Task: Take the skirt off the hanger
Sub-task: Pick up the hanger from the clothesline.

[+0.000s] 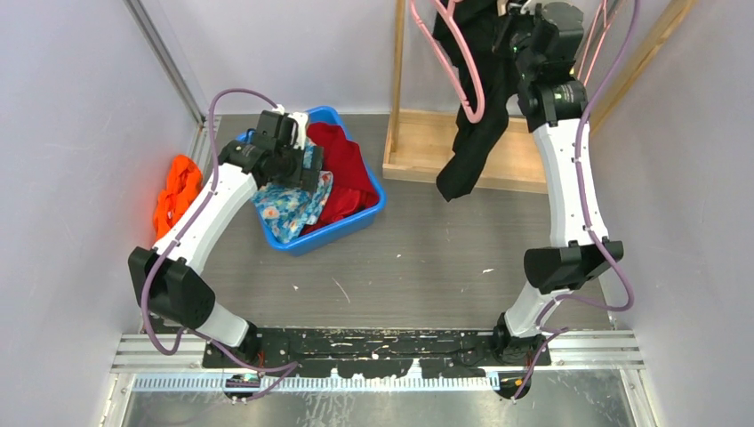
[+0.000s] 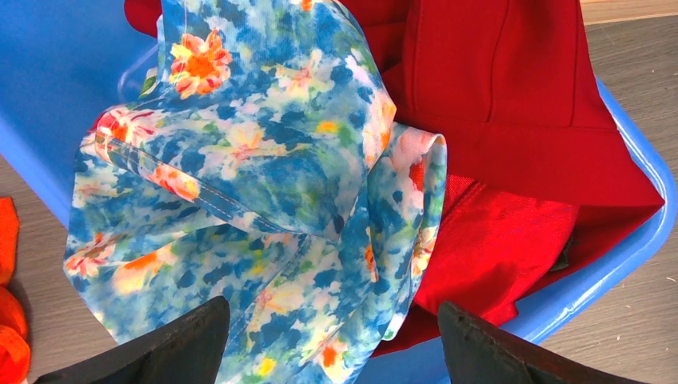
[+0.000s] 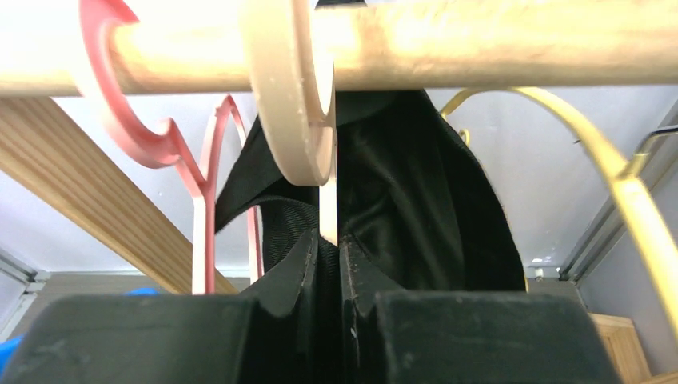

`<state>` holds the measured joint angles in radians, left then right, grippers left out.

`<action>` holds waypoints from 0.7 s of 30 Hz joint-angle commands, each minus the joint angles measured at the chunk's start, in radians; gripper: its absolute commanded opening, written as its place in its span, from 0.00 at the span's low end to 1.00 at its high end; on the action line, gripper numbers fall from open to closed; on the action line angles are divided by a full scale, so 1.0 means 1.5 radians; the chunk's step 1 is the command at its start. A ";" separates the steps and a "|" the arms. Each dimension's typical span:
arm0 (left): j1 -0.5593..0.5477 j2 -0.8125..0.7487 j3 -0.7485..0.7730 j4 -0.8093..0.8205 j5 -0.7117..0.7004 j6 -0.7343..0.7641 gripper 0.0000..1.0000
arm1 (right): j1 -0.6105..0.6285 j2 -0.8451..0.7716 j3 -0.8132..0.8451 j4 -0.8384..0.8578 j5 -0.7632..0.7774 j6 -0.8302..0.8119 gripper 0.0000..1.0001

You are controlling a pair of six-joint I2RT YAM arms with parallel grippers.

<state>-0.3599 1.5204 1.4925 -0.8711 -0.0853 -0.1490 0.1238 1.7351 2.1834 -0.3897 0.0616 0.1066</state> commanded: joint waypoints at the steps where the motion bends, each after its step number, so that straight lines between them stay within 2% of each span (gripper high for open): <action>1: 0.001 -0.033 -0.005 0.045 0.003 -0.004 0.99 | -0.002 -0.079 0.024 0.090 0.008 -0.010 0.00; 5: 0.001 -0.032 -0.005 0.047 0.012 -0.005 0.99 | -0.002 -0.117 -0.054 0.098 0.013 -0.015 0.00; 10: 0.002 -0.031 -0.003 0.042 0.026 -0.006 0.99 | -0.002 -0.197 -0.233 0.119 0.025 -0.014 0.00; 15: 0.000 -0.034 0.005 0.016 0.037 0.002 0.99 | -0.002 -0.307 -0.365 0.097 0.030 -0.008 0.00; 21: 0.001 -0.036 0.002 0.020 0.040 0.012 0.99 | -0.001 -0.418 -0.417 0.011 0.012 -0.014 0.00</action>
<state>-0.3599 1.5108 1.4845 -0.8513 -0.0433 -0.1478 0.1223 1.2610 1.5368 -0.4171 0.0868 0.0929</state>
